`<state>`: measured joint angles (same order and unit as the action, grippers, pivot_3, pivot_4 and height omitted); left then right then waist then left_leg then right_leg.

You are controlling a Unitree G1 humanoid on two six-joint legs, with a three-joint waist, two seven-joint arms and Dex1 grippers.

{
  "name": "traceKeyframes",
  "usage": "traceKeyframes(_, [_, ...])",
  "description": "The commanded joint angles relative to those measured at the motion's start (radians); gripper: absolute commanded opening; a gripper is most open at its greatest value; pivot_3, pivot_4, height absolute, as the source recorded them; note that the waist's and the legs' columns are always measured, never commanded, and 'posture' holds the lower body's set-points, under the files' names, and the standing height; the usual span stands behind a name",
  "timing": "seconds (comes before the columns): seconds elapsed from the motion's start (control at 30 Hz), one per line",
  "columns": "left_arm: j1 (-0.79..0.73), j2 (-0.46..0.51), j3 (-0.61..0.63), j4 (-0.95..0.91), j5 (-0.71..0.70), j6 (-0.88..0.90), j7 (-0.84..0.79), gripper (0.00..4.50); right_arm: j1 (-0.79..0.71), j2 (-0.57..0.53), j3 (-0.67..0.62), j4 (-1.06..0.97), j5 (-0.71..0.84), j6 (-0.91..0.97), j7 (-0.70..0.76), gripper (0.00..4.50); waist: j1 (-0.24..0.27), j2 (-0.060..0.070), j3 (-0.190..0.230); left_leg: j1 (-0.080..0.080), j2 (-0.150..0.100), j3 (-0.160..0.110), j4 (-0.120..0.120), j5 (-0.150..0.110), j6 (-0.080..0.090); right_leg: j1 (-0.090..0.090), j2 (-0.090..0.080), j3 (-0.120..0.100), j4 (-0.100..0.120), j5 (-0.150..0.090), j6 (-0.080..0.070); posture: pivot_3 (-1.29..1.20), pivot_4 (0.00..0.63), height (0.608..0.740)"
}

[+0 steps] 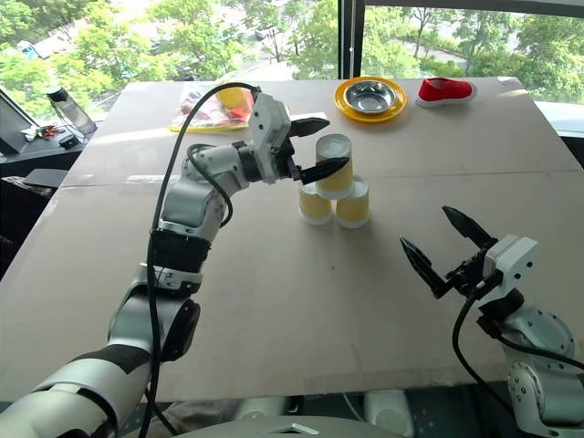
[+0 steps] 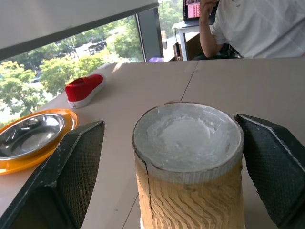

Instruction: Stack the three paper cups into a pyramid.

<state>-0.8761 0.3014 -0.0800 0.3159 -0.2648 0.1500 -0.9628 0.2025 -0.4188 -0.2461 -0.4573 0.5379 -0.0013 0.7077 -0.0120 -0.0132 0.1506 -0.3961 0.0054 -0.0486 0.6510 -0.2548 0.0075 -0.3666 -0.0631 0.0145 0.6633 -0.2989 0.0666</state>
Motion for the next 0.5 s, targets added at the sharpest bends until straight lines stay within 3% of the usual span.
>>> traceKeyframes(0.03, [0.008, -0.016, 0.050, -0.083, -0.066, -0.037, -0.004, 4.45, -0.017, -0.012, -0.005, -0.026, 0.013, 0.002, -0.002, 4.50, 0.000, 0.000, 0.000, 0.000, 0.000, 0.000, 0.000, 0.000, 0.000, 0.000, 0.000, 0.000, 0.000, 0.000, 0.000, 0.00, 0.150, 0.740])
traceKeyframes(0.23, [0.035, -0.026, 0.111, -0.186, -0.167, 0.028, 0.020, 4.45, -0.038, -0.023, 0.002, -0.003, 0.016, 0.010, 0.020, 4.50, 0.000, 0.000, 0.000, 0.000, 0.000, 0.000, 0.000, 0.000, 0.000, 0.000, 0.000, 0.000, 0.000, 0.000, 0.000, 0.00, 0.150, 0.740])
traceKeyframes(0.5, [0.457, 0.232, 0.164, -0.535, -0.256, 0.283, 0.001, 4.45, -0.004, -0.044, 0.010, 0.075, 0.050, 0.007, 0.133, 4.50, -0.022, 0.003, 0.000, 0.003, 0.003, 0.000, -0.003, -0.001, 0.001, 0.000, 0.001, 0.002, 0.001, 0.000, 0.000, 0.00, 0.150, 0.740])
